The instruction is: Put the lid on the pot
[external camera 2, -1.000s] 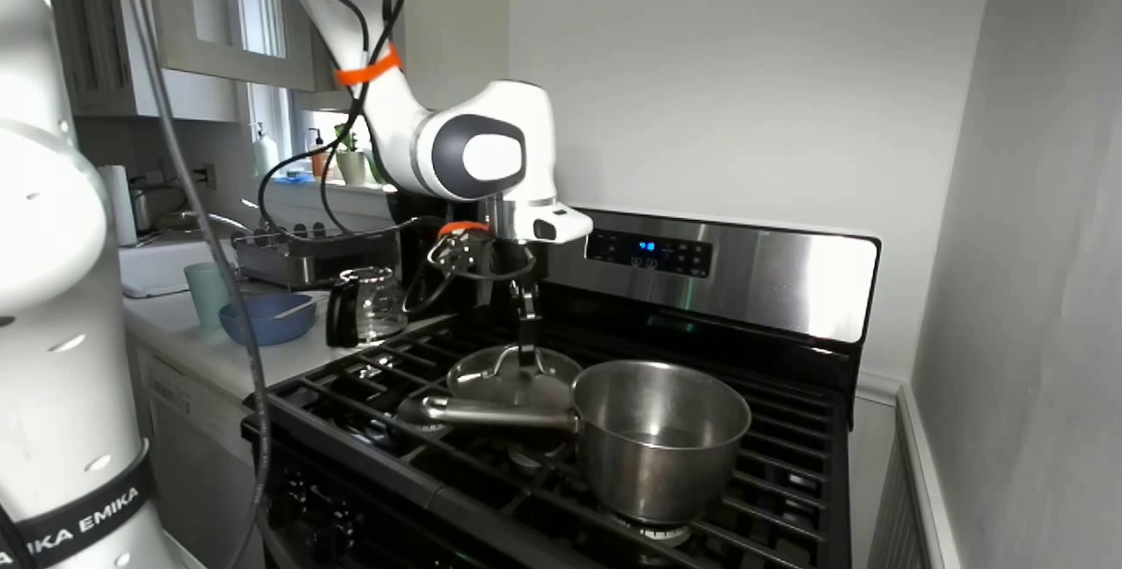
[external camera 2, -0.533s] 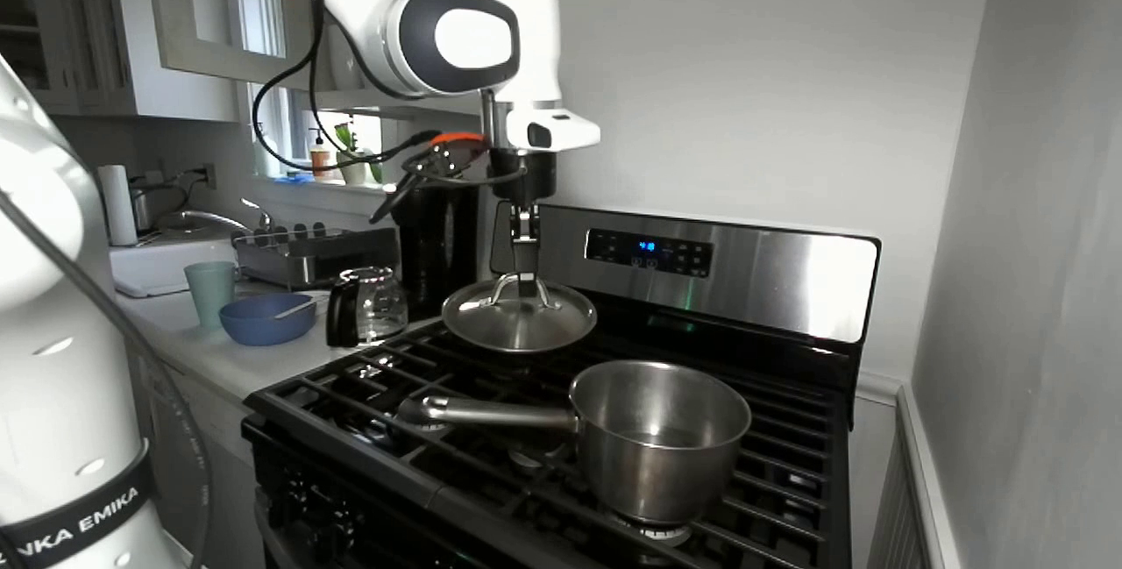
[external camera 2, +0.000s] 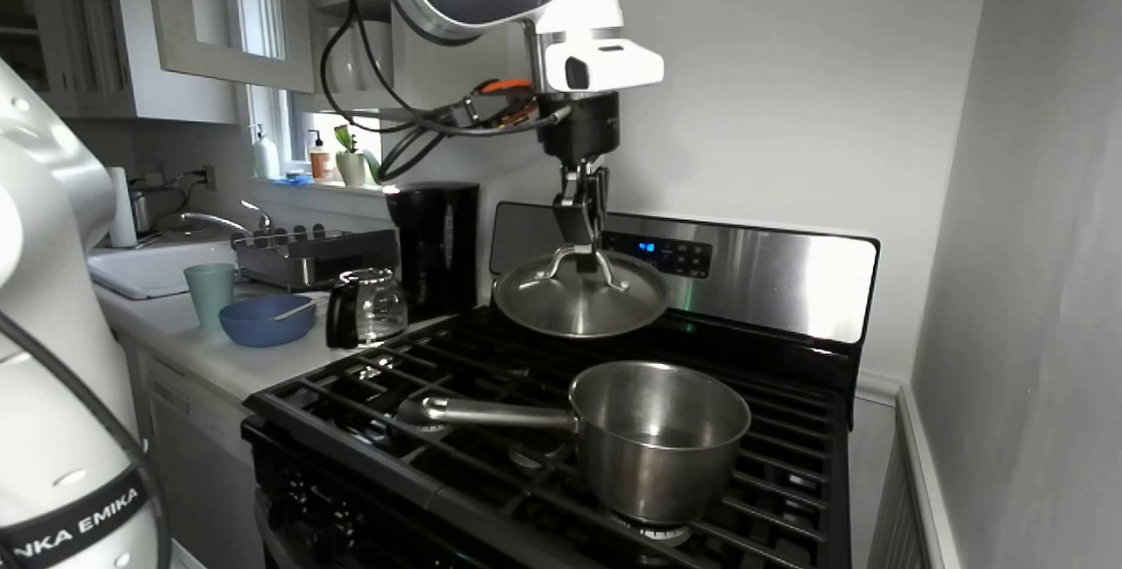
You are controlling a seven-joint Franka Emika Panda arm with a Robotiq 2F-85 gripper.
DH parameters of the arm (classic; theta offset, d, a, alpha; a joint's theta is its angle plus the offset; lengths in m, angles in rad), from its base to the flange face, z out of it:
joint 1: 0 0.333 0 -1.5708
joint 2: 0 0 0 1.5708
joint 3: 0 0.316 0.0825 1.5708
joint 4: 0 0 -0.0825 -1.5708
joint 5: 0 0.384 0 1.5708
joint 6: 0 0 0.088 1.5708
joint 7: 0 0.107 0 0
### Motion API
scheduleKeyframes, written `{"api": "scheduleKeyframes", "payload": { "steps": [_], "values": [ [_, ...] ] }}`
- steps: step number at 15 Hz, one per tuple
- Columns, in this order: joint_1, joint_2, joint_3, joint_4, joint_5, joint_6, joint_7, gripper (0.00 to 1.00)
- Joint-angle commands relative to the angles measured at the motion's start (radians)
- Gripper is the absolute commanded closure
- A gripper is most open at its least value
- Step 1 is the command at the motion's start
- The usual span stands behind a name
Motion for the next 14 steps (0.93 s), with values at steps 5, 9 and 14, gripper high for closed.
{"api": "scheduleKeyframes", "payload": {
  "steps": [5,9,14],
  "values": [
    [-0.023,0.205,-0.023,0.167,0.002,-0.002,0.164,0.96],
    [-0.001,0.317,-0.039,0.222,-0.004,-0.008,0.228,0.96],
    [0.019,0.426,-0.067,0.26,-0.013,0.011,0.324,0.96]
  ]
}}
